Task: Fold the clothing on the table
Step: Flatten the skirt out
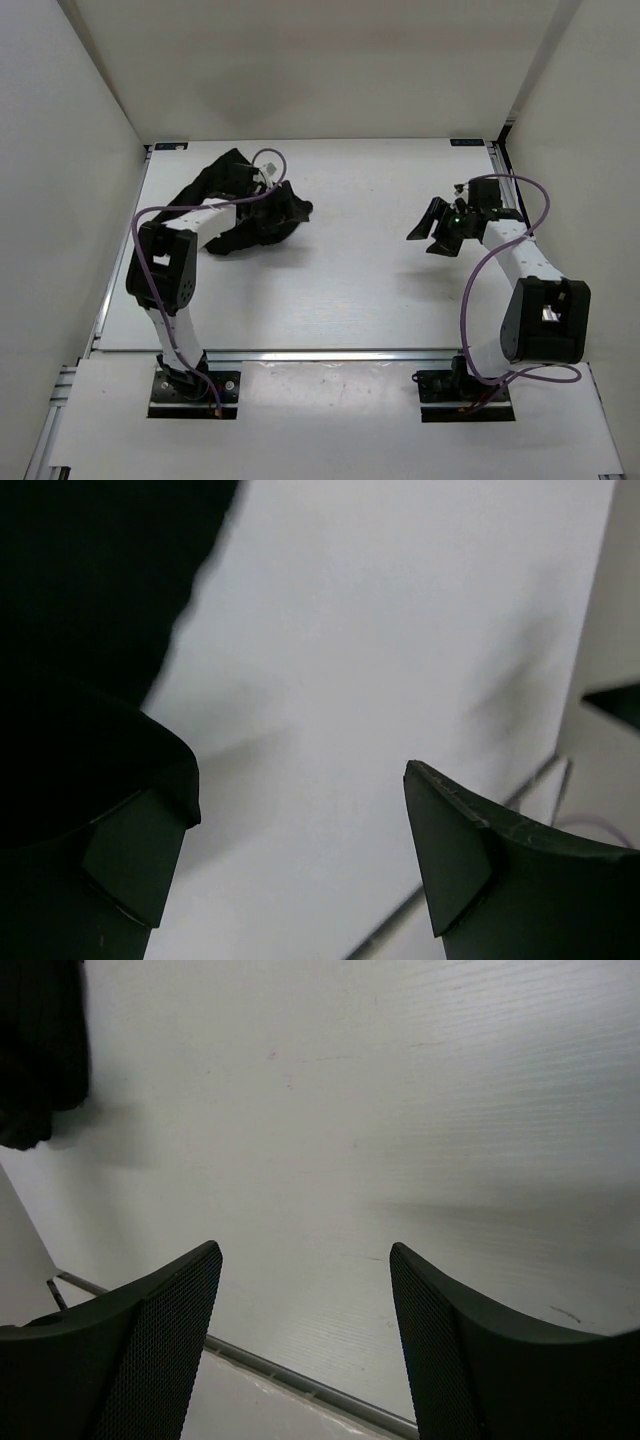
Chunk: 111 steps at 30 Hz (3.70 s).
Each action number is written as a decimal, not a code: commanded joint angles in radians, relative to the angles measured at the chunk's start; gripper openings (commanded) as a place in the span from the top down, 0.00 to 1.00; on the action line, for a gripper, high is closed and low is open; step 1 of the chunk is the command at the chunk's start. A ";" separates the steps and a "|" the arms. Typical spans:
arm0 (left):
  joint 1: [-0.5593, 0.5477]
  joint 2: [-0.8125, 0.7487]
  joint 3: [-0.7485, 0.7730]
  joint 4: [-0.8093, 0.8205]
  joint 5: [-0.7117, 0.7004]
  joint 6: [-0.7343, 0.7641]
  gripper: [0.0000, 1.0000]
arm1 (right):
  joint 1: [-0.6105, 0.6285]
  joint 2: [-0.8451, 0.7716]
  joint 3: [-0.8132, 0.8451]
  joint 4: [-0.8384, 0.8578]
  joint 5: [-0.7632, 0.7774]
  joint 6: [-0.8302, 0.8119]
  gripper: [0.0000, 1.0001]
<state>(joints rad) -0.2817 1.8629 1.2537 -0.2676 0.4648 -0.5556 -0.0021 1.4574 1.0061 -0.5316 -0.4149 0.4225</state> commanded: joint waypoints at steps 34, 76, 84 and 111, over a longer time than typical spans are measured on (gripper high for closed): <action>0.153 -0.050 0.101 -0.025 -0.175 0.103 0.01 | 0.165 0.503 0.567 -0.092 0.148 -0.036 0.36; 0.179 0.104 0.262 -0.053 -0.029 0.096 0.01 | 0.456 0.149 0.191 -0.051 0.258 -0.096 1.00; 0.040 0.292 0.484 -0.108 -0.026 0.278 0.02 | 0.407 0.086 0.072 -0.022 0.203 -0.031 1.00; -0.077 0.476 0.688 -0.143 0.081 0.315 0.22 | 0.387 0.175 0.143 -0.105 0.192 -0.087 1.00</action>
<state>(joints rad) -0.3424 2.3352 1.9381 -0.4377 0.4896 -0.2337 0.3862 1.6283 1.1000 -0.6239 -0.2157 0.3546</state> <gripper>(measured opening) 0.789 0.014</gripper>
